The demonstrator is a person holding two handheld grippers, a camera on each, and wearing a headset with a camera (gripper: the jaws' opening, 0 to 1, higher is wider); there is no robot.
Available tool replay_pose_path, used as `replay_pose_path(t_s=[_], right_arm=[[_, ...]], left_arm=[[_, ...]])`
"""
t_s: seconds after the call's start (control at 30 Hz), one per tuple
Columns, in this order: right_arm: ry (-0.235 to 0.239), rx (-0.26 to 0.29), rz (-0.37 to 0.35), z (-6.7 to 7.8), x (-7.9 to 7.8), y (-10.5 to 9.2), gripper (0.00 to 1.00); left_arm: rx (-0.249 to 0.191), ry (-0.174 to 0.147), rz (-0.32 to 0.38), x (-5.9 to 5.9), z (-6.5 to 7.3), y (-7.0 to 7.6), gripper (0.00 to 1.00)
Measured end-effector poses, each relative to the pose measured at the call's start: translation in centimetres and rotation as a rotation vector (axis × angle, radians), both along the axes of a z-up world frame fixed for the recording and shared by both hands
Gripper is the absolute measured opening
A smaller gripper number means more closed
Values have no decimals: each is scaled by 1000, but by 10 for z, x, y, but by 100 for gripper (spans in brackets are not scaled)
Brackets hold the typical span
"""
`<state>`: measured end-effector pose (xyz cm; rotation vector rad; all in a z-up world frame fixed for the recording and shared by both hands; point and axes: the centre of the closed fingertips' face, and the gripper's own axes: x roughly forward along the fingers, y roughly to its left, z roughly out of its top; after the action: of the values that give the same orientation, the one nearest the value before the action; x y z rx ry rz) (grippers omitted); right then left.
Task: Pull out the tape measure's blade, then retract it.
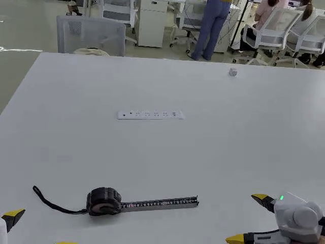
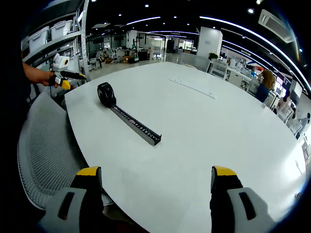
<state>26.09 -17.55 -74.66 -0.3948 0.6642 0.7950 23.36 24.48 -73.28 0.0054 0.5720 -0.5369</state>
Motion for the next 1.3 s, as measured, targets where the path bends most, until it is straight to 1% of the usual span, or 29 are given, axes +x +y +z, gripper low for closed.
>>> replay_pose_path(t_s=[0.1,0.17,0.2,0.3,0.37,0.47,0.53,0.57,0.6,0.63,0.67,0.73,0.8,0.9,0.97,1.03,1.07,1.1,1.13,1.2,1.3], right_arm=[[7,-21,44,-3,3,5,92],[17,-39,69,-6,6,6,92],[14,-47,91,-5,8,9,91],[13,-45,112,-2,15,14,89],[12,-52,131,-1,21,17,88],[9,-59,156,2,26,25,86],[5,-64,184,4,30,32,84],[7,-68,200,4,31,34,83],[7,-90,235,3,32,36,82],[7,-98,245,3,33,38,81],[9,-93,246,3,36,39,79],[21,-97,263,2,40,42,78],[20,-118,291,2,43,44,76],[30,-126,325,2,47,49,75],[38,-140,356,1,48,52,73],[41,-157,386,-1,51,53,72],[44,-165,398,-3,52,54,71],[46,-170,409,-4,54,56,70],[49,-171,415,-4,55,57,70],[59,-169,436,-4,57,61,67],[74,-177,472,-8,58,67,65]], left_arm=[[1,-12,19,4,5,-3,100],[0,-11,32,6,5,-5,100],[1,-9,44,7,6,-6,100],[-5,-6,62,10,7,-10,100],[-3,-7,90,14,8,-10,100],[5,1,94,18,8,-15,100],[10,5,100,23,9,-18,100],[10,-3,102,26,12,-20,100],[4,-10,105,29,15,-23,100],[-2,-11,107,30,16,-25,100],[-10,-12,107,31,18,-28,100],[-8,-18,114,33,20,-34,100],[-9,-14,117,33,19,-41,100],[-13,-1,130,31,18,-49,100],[-3,4,143,30,15,-53,100],[9,1,161,31,14,-56,100],[19,-6,171,32,13,-56,100],[39,-18,185,34,13,-56,100],[46,-19,191,35,13,-56,100],[44,-8,204,38,10,-59,100],[40,-15,220,43,8,-63,100]])
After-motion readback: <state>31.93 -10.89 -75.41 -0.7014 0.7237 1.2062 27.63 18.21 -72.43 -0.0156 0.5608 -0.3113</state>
